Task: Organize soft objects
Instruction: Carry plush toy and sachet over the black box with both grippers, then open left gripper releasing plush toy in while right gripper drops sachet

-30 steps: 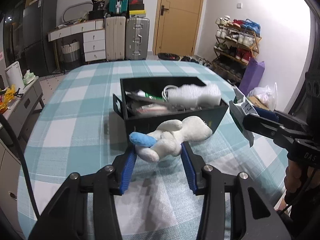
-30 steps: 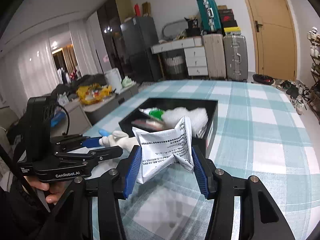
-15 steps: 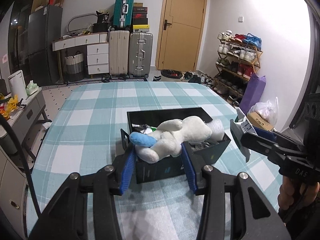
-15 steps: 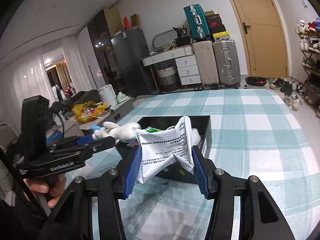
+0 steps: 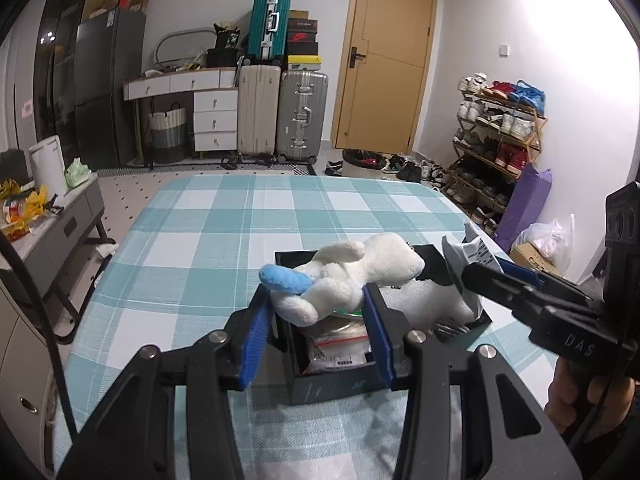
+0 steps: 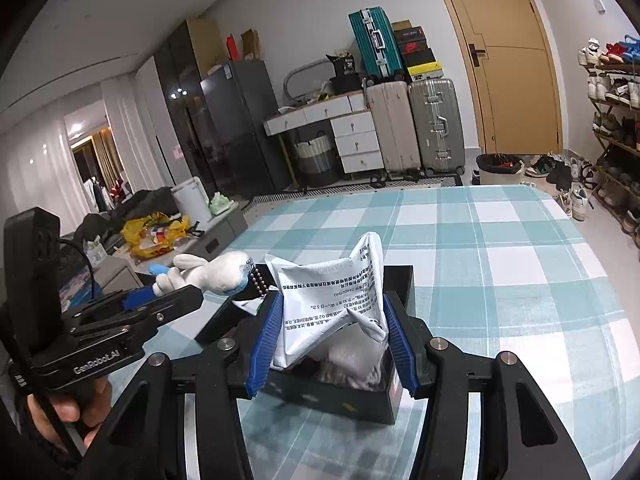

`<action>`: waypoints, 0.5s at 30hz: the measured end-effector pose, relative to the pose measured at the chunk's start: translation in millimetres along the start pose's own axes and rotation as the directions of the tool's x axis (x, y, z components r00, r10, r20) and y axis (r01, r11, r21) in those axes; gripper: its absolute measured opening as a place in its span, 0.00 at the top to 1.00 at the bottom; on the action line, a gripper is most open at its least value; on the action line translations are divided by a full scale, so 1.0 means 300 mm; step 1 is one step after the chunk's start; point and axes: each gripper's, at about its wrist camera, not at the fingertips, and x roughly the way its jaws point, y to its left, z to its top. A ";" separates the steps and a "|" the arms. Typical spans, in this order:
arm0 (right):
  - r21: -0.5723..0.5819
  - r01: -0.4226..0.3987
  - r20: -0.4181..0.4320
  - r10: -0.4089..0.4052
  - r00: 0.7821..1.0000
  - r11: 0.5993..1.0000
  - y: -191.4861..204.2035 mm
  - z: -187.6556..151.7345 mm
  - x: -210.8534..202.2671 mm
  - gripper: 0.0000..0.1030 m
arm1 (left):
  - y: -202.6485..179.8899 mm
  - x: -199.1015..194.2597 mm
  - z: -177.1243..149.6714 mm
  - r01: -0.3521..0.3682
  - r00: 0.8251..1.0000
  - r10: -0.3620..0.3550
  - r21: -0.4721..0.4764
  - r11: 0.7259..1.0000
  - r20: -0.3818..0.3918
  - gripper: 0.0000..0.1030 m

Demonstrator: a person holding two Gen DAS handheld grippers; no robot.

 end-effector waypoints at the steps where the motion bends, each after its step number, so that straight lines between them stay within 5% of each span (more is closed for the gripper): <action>1: -0.006 0.006 -0.007 -0.006 1.000 1.000 -0.002 0.004 0.018 0.50 | -0.001 0.012 0.002 0.001 1.000 -0.001 -0.004 1.000 -0.001 0.57; 15: -0.024 0.046 -0.057 -0.047 0.997 0.999 -0.041 0.029 0.144 0.50 | -0.040 0.120 0.009 -0.013 1.000 0.013 0.011 1.000 -0.020 0.57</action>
